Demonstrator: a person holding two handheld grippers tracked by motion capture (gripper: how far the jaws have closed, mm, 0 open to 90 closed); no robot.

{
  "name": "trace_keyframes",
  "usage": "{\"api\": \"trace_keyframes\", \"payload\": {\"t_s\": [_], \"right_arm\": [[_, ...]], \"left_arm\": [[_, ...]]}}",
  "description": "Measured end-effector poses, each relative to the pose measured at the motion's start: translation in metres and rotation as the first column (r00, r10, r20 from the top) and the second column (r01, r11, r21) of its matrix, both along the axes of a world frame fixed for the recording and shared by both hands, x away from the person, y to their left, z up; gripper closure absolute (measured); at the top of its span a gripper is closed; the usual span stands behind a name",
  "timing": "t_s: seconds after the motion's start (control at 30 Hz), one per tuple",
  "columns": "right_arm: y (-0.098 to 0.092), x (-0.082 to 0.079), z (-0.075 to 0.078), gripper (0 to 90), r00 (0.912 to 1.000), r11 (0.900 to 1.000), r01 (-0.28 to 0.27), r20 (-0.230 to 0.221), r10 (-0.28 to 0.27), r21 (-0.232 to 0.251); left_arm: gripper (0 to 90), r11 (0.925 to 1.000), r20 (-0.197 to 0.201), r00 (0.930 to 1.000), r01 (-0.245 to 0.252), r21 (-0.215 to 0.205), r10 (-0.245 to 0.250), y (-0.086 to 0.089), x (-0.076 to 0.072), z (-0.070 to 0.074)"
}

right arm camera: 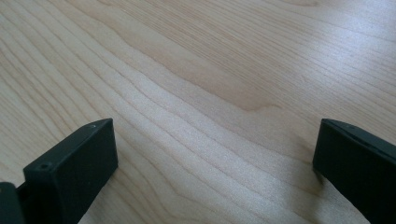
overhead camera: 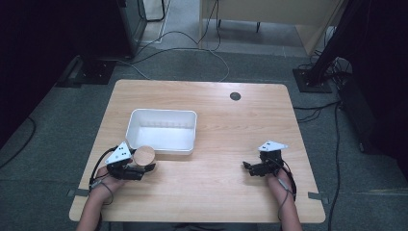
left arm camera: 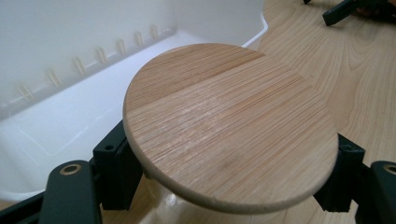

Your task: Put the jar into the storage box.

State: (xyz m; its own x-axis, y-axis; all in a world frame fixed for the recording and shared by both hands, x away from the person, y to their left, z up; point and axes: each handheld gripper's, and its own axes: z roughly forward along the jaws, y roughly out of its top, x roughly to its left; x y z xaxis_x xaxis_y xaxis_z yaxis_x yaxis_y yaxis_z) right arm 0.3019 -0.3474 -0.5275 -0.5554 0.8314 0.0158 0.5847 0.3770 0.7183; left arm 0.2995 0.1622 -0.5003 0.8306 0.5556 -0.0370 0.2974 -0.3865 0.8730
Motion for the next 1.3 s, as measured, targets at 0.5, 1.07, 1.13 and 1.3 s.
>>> {"api": "trace_keyframes", "payload": {"t_s": [0.5,1.07,1.13,1.3], "right_arm": [[0.000,0.000,0.000,0.0,1.0000,1.000,0.000,0.000,0.000,0.000],[0.000,0.000,0.000,0.0,1.0000,1.000,0.000,0.000,0.000,0.000],[0.000,0.000,0.000,0.0,1.0000,1.000,0.000,0.000,0.000,0.000],[0.000,0.000,0.000,0.0,1.0000,1.000,0.000,0.000,0.000,0.000]], "left_arm": [[25.7,0.9991,-0.030,0.9988,-0.038,0.019,0.039,0.000,0.000,0.005],[25.8,0.9881,-0.114,0.9834,-0.133,0.077,0.141,-0.002,0.000,0.029],[25.8,0.9847,-0.120,0.9790,-0.156,0.076,0.165,0.001,0.000,0.034],[25.8,0.9808,-0.120,0.9741,-0.186,0.060,0.192,0.002,-0.001,0.044]]}}
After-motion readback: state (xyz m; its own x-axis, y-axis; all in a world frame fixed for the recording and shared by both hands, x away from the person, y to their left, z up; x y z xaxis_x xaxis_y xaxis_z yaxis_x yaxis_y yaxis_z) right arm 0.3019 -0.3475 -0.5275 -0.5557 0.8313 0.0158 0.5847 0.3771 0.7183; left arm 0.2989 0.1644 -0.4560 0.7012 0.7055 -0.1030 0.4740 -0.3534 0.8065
